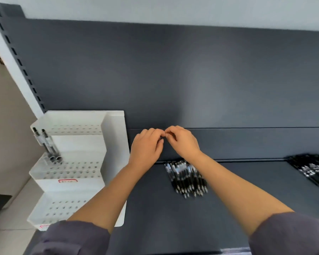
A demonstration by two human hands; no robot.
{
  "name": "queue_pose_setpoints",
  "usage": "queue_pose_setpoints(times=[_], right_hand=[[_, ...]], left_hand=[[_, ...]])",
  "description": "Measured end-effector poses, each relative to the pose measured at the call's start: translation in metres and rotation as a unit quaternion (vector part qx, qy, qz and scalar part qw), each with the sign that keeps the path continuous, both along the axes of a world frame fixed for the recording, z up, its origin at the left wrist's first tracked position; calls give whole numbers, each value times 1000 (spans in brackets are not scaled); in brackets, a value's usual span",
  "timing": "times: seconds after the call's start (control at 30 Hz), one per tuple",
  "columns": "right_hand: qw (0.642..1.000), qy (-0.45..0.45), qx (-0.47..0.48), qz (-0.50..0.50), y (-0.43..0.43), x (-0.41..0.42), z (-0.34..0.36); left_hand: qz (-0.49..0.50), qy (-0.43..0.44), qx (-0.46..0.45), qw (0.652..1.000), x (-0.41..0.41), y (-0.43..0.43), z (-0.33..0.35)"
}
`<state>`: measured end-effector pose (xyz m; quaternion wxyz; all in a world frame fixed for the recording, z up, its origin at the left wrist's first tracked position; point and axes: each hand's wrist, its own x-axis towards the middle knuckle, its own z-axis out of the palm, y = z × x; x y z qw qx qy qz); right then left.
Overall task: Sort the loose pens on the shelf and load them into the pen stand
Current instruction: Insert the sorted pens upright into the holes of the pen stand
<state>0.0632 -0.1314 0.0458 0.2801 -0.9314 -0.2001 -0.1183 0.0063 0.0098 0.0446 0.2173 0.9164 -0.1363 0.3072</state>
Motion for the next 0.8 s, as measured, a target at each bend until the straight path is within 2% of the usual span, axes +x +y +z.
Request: queue_pose_setpoints(times=[0.17,0.4,0.5,0.63,0.7,0.8], right_hand=[[993,100,-52,18,-45,14,-31],[974,209,-91,9,-60,23,-70],[962,244,-121,11,-58,27,-85],[959,236,-158,1,-44,33,-99],[956,234,-174,-15,-34,39,-104],[945,237,-221,-43,-20,46,-110]], left_hand=[[1,79,7,997,10,-35,-26],[30,185,21,982,29,-44,-69],[56,290,12,955,35,-44,-92],[92,428,-1,899,36,-42,-120],[96,454,-7,886,35,-39,-130],[98,456,-14,884,36,-30,-135]])
